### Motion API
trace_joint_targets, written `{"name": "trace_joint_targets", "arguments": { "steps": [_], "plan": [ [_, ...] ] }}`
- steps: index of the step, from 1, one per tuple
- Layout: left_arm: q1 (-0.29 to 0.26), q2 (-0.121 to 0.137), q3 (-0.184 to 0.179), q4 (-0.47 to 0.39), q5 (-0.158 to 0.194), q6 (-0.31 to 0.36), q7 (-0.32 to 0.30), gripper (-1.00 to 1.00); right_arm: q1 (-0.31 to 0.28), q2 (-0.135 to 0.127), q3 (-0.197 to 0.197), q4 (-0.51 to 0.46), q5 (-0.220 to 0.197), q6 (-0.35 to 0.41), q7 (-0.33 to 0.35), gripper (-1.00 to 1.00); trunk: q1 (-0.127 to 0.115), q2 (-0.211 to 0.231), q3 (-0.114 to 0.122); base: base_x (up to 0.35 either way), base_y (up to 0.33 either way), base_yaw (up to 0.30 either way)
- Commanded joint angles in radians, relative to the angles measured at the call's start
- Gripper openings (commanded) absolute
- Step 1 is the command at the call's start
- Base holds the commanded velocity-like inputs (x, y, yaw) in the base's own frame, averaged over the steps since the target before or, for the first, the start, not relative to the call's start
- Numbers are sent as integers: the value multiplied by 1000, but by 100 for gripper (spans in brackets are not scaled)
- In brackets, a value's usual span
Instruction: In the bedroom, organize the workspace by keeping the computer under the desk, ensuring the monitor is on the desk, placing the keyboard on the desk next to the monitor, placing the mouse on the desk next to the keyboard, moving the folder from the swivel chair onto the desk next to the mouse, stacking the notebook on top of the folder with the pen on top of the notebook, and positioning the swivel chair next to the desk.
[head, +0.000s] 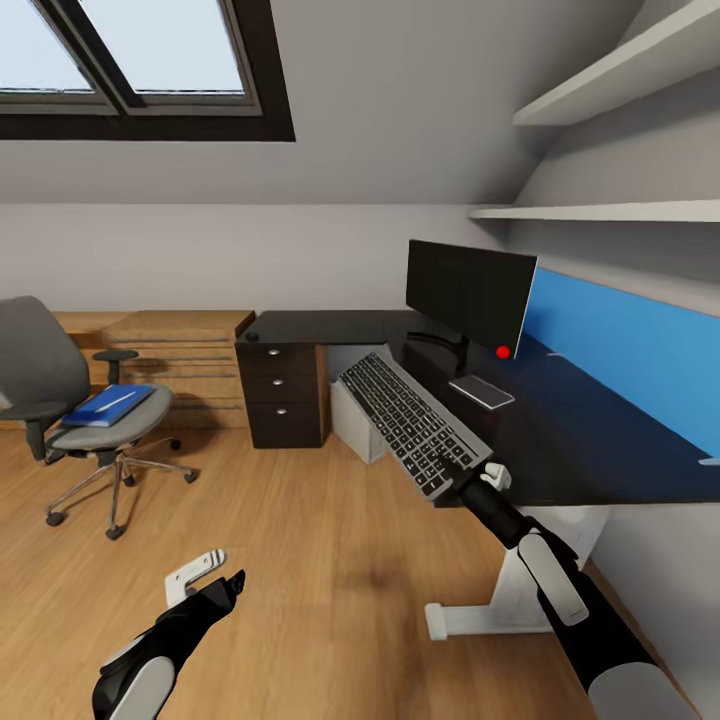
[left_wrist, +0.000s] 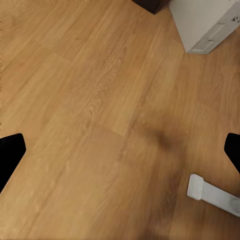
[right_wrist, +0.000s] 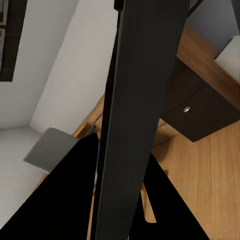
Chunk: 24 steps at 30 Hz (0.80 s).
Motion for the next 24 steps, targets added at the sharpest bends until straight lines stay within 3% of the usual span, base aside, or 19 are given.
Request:
{"name": "trace_joint_targets", "arguments": {
  "steps": [1,13,17,24],
  "plan": [
    [-1,1,0,-1,7,0,11,100,-1,0,2,15,-12,6,2,-100,-4,7,2,297,0,0],
    [-1,3,3,-1,6,1,10,100,-1,4,8,15,-9,6,-9,-100,-50,91,40,331,0,0],
    [-1,2,1,-1,6,1,10,100,-1,5,10,14,-9,5,-26,-100,-50,91,40,263,7,0],
    [-1,1,-1,-1,7,0,10,100,-1,6,10,14,-7,5,-35,-100,-50,91,40,48,34,0]
  ]
}}
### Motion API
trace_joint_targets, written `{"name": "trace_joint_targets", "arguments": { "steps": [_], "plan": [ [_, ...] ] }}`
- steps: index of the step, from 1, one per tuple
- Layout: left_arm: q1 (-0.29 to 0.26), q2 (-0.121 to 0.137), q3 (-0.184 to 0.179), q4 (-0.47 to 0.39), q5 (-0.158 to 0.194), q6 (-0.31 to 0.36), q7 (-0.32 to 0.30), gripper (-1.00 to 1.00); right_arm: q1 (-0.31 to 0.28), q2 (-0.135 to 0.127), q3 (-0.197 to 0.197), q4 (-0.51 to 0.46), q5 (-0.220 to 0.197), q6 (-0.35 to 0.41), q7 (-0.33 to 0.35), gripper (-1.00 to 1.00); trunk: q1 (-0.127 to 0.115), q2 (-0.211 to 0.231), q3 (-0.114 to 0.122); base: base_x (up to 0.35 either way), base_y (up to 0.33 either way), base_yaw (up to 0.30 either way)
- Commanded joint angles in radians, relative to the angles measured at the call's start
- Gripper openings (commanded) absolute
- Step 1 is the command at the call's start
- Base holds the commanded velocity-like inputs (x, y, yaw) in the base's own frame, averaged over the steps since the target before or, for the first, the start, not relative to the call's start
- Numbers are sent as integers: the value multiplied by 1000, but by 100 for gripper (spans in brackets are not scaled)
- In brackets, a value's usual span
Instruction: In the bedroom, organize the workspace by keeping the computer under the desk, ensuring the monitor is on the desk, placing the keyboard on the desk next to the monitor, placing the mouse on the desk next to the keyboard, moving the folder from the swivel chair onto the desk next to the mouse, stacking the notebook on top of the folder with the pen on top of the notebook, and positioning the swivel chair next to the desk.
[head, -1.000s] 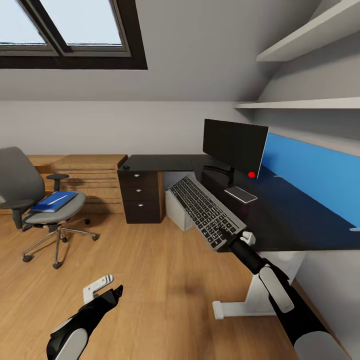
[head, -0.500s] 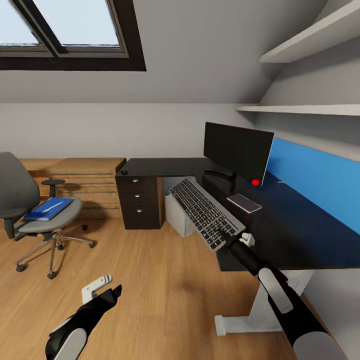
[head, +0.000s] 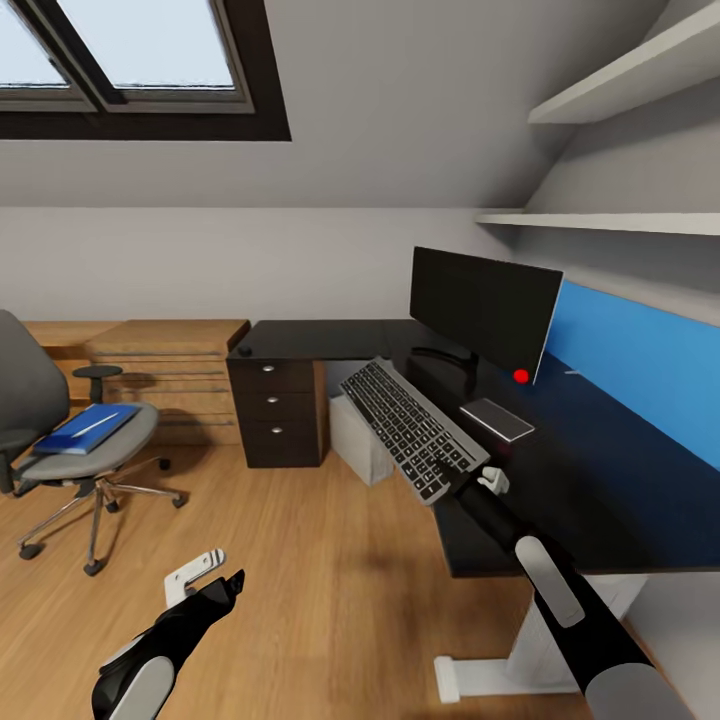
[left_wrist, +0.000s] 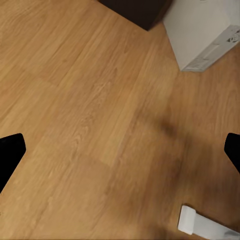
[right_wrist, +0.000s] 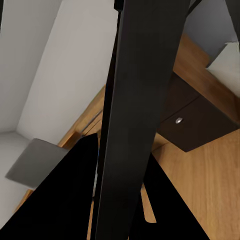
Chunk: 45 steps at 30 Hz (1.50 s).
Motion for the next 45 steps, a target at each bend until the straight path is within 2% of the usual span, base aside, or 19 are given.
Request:
{"name": "trace_joint_targets", "arguments": {
  "steps": [1,7,9,11,13,14,15,18,19,21,23,25,27,28,29,31,34,45],
  "plan": [
    [-1,1,-2,-1,7,1,8,100,-1,0,1,0,-12,6,3,-100,0,-1,-1,60,185,0],
    [-1,1,-2,-1,8,1,7,100,-1,3,1,0,-12,5,2,-100,0,-1,-1,89,291,0],
    [-1,1,-3,-1,10,1,8,100,-1,22,-1,0,-12,3,2,-100,0,-1,-1,93,314,0],
    [-1,1,-3,-1,11,2,9,100,-1,66,-4,-1,-13,1,2,-100,0,-1,-1,94,316,0],
    [-1,1,-3,-1,10,2,9,100,-1,87,-6,-1,-13,-3,1,-100,0,-1,-1,94,316,0],
    [-1,1,-2,-1,10,2,9,100,-1,116,-7,0,-16,-11,-18,-100,0,-1,-1,94,317,0],
    [-1,1,-3,-1,10,2,9,100,-1,133,-7,0,-18,-13,-43,-100,0,-1,-1,95,317,0],
    [-1,1,-3,1,10,2,9,100,-1,198,-5,0,-23,-19,-156,-100,0,-1,-1,103,317,0],
    [-1,1,-3,2,10,2,9,100,-1,210,-4,0,-23,-22,-173,-100,0,-1,-1,110,317,0],
    [-1,1,-3,6,8,2,9,100,-1,256,-2,0,-25,-47,-221,-100,0,-1,-1,114,317,0],
    [-1,1,-3,8,7,1,9,100,-1,285,-1,0,-26,-86,-240,-100,0,-1,-1,117,317,0],
    [-1,1,-3,9,7,1,9,100,-1,285,0,0,-28,-143,-257,-100,0,-1,-1,127,317,0],
    [-1,1,0,9,7,1,9,100,-1,285,2,0,-41,-247,-307,-100,0,-1,-1,141,317,0],
    [-1,3,4,9,7,1,9,100,-2,285,6,-5,-167,-366,-427,-100,0,-1,-1,159,315,0],
    [-1,3,5,9,7,1,9,100,-2,285,7,-4,-206,-379,-443,-100,0,-1,-1,168,313,0],
    [-1,3,6,9,7,0,10,100,-2,285,8,5,-252,-390,-458,-100,0,-1,-1,175,310,0],
    [-1,3,6,9,7,0,10,100,-2,285,8,38,-288,-395,-469,-100,0,-1,-1,199,296,0],
    [-1,0,-2,11,7,1,10,100,-2,285,4,59,-329,-400,-460,-100,0,-1,-1,293,105,0]
  ]
}}
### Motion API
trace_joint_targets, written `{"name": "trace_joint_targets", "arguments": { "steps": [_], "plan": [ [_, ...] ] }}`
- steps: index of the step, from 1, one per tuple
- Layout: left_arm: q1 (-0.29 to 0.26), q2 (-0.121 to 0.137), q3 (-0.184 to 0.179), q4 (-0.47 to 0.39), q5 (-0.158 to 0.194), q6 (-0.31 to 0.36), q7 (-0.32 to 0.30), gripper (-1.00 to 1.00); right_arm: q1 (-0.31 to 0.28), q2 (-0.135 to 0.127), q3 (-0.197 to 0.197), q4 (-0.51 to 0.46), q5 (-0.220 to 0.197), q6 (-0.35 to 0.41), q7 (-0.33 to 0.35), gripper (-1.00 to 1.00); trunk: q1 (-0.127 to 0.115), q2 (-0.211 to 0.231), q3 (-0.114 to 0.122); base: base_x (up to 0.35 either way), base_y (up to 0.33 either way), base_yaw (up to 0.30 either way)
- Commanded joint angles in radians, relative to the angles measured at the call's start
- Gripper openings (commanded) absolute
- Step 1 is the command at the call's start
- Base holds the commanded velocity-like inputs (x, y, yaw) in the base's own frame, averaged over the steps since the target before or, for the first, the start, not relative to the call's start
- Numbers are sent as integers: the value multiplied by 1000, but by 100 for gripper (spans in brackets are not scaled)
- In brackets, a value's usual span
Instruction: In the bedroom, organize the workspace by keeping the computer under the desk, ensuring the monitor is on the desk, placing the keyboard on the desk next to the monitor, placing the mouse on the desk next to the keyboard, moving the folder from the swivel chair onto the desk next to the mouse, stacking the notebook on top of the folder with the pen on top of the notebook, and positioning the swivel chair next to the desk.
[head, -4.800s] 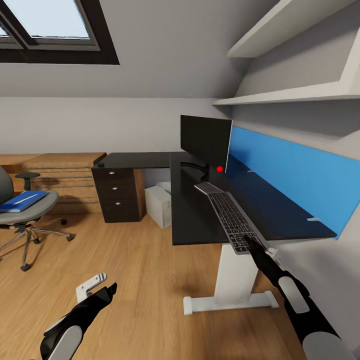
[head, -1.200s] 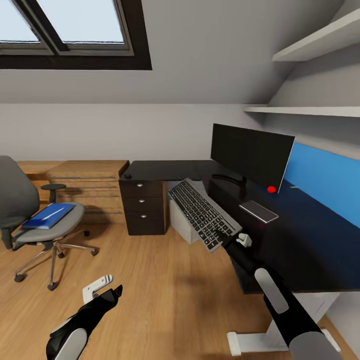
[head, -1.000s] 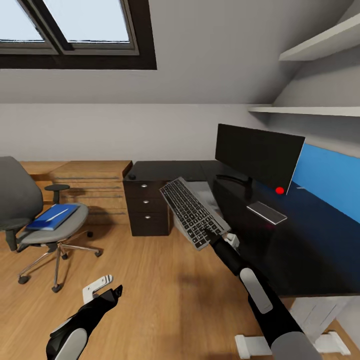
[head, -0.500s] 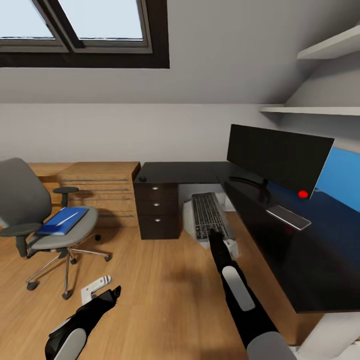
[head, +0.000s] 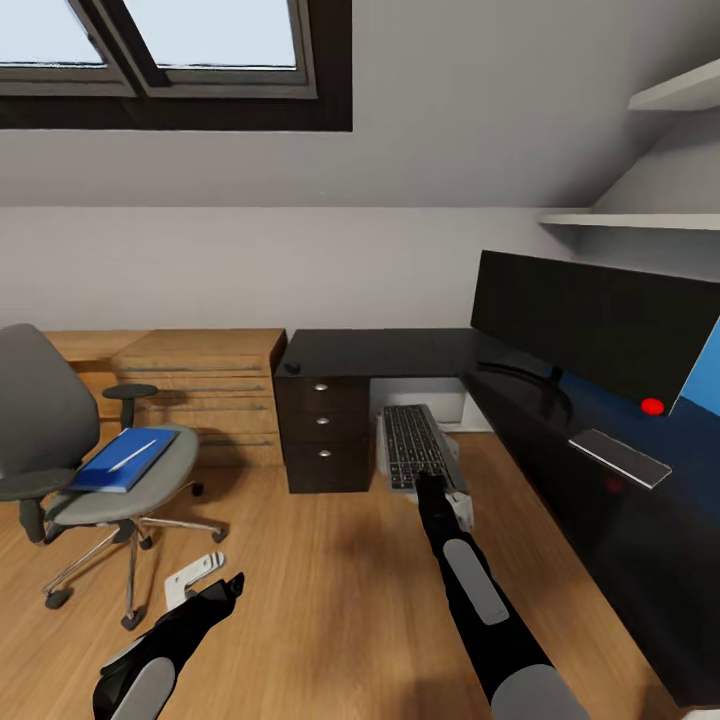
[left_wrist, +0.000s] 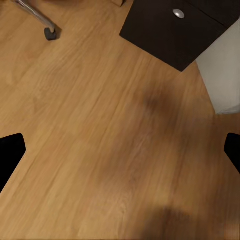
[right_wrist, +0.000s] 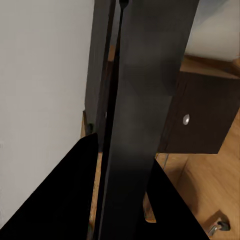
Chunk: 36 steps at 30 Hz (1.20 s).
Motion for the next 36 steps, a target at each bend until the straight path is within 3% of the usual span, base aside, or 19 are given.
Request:
{"name": "trace_joint_targets", "arguments": {
  "steps": [1,15,23,36],
  "plan": [
    [-1,1,-2,-1,7,1,9,100,-1,0,2,-1,-10,-6,2,-100,1,-1,-1,325,9,0],
    [-1,0,-3,-1,8,2,9,100,1,0,4,-7,-10,-5,74,-100,1,-1,-1,327,3,0],
    [-1,0,-8,-1,10,2,5,100,1,0,38,-7,-10,-5,80,-100,1,-1,-1,164,23,0],
    [-1,0,-28,-1,10,2,9,100,1,0,39,-7,-12,-4,79,-100,-49,90,40,5,1,0]
  ]
}}
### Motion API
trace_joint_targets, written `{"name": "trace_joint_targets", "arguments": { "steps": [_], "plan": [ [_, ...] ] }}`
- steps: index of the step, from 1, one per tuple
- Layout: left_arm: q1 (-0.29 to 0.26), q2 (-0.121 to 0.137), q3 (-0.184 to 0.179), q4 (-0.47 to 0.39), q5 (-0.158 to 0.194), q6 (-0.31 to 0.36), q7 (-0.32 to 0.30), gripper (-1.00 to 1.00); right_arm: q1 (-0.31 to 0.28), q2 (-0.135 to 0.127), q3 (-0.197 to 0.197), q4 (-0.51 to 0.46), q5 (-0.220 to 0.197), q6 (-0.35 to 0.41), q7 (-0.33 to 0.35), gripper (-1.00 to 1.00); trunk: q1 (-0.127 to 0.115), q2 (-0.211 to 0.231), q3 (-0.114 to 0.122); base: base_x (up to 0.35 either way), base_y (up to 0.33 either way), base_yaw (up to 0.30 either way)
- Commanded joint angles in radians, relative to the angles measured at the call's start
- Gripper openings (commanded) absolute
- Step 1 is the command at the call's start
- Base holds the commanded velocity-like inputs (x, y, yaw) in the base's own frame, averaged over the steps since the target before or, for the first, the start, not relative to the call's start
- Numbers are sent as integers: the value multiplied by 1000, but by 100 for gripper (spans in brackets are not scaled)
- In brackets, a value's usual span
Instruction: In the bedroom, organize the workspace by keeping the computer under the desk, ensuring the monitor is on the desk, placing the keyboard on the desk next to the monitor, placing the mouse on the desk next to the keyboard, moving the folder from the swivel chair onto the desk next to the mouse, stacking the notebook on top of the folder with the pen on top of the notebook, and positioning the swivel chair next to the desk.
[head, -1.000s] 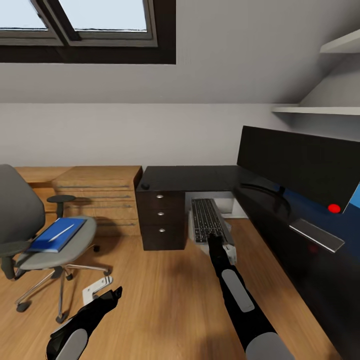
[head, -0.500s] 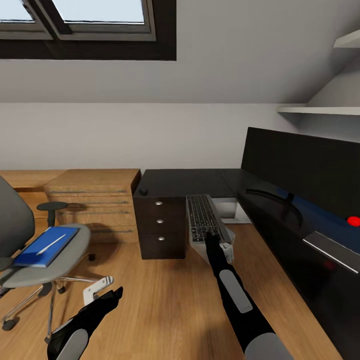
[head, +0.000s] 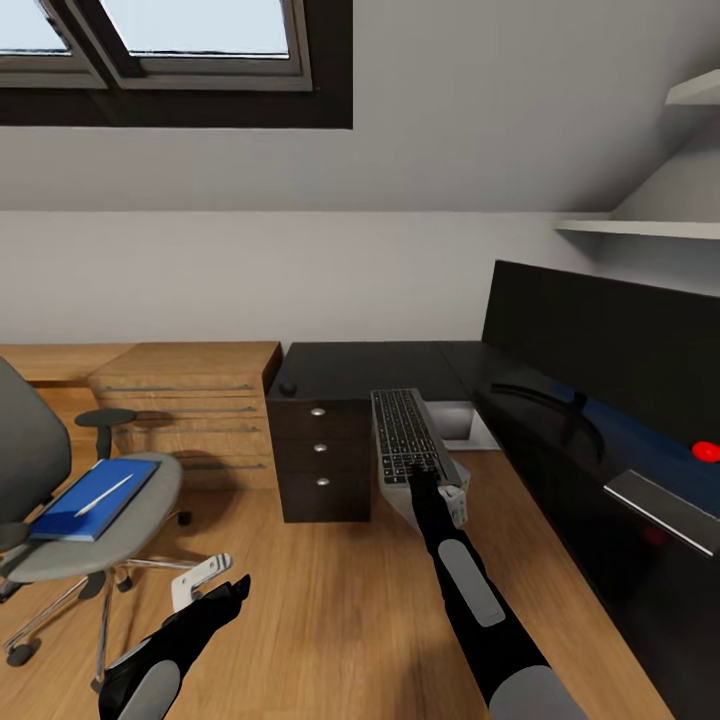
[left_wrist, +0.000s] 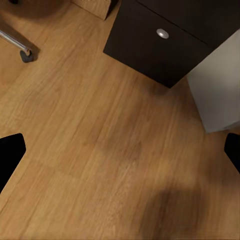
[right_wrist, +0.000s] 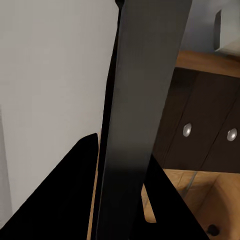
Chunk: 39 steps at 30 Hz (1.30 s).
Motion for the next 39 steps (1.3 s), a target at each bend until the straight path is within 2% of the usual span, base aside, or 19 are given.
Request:
{"name": "trace_joint_targets", "arguments": {
  "steps": [1,9,17,39],
  "plan": [
    [-1,1,-2,-1,8,1,9,100,-1,0,2,1,-12,-5,6,-100,-4,7,2,0,0,0],
    [-1,1,-3,0,8,1,9,100,-1,0,2,1,-12,-5,6,-100,-35,63,27,0,0,0],
    [-1,1,-10,0,7,0,9,100,0,0,13,20,-14,-4,5,-100,-35,63,27,79,16,0],
    [-1,1,-23,3,8,1,9,100,0,0,18,37,-13,-4,6,-100,-35,63,27,310,23,0]
  ]
}}
